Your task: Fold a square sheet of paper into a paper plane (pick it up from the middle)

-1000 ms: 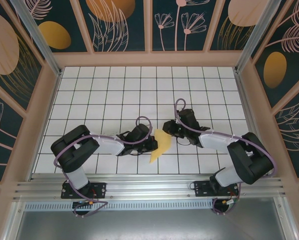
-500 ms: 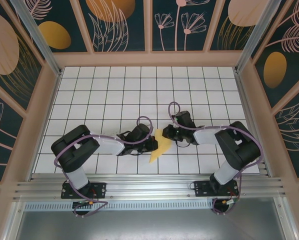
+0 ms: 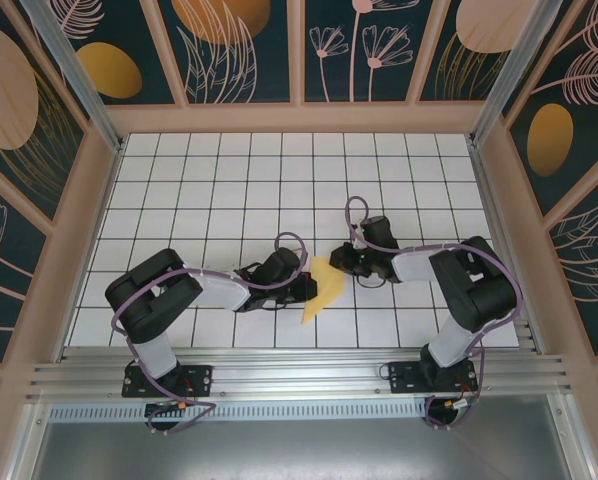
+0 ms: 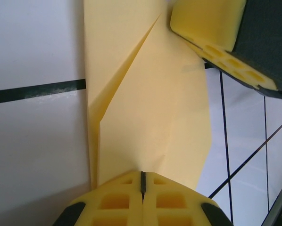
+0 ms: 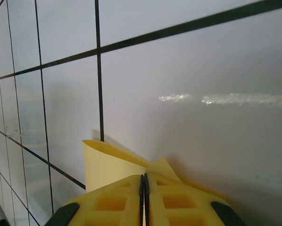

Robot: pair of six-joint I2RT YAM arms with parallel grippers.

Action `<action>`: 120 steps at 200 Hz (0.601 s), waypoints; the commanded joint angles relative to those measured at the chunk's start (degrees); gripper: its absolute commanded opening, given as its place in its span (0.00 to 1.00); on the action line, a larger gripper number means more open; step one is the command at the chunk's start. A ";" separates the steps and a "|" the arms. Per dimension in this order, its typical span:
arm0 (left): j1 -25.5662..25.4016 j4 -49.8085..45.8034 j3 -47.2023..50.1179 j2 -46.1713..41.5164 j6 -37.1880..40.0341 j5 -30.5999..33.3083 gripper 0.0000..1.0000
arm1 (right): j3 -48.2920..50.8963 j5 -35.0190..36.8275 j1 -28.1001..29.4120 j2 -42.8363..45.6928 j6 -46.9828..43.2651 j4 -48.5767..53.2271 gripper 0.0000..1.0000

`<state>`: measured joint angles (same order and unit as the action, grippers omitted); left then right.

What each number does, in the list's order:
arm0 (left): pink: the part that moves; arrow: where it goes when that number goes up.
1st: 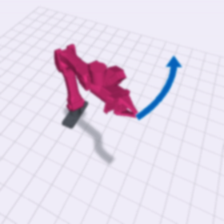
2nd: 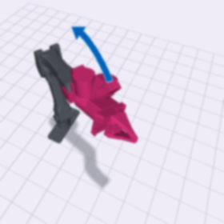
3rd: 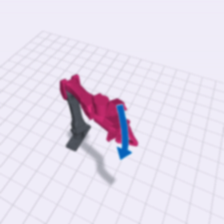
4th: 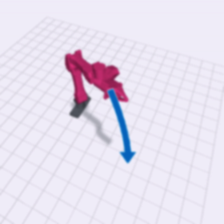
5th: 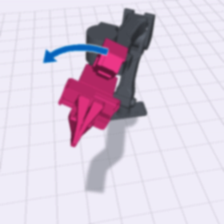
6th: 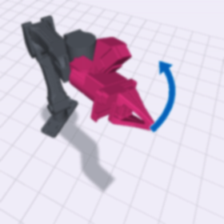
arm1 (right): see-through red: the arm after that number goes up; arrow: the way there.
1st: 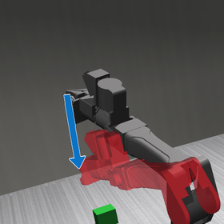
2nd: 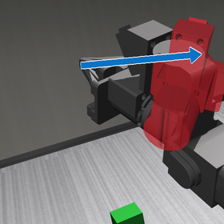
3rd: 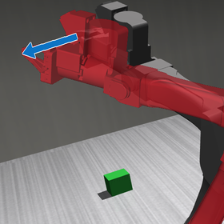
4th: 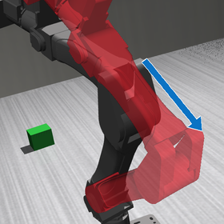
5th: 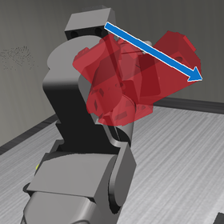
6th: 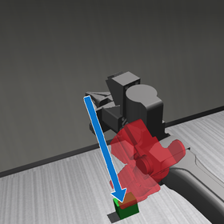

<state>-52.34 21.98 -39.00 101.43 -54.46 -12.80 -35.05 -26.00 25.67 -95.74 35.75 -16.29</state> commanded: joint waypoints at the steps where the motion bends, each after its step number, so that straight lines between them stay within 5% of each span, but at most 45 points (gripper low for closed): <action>1: -0.07 -15.03 3.94 4.66 2.07 3.28 0.00 | -2.05 7.25 -2.73 -1.63 -3.21 1.80 0.13; 69: -0.05 -14.95 3.94 4.30 2.15 3.04 0.00 | -3.94 7.19 -5.84 -4.03 -4.17 2.42 0.13; 120: -0.07 -14.93 2.66 3.38 2.27 2.60 0.00 | -8.32 8.21 -6.49 4.02 -8.66 11.05 0.16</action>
<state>-52.34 22.00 -39.05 101.38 -54.06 -12.80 -40.73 -21.78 20.14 -96.71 31.16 -10.39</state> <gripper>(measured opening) 0.068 0.154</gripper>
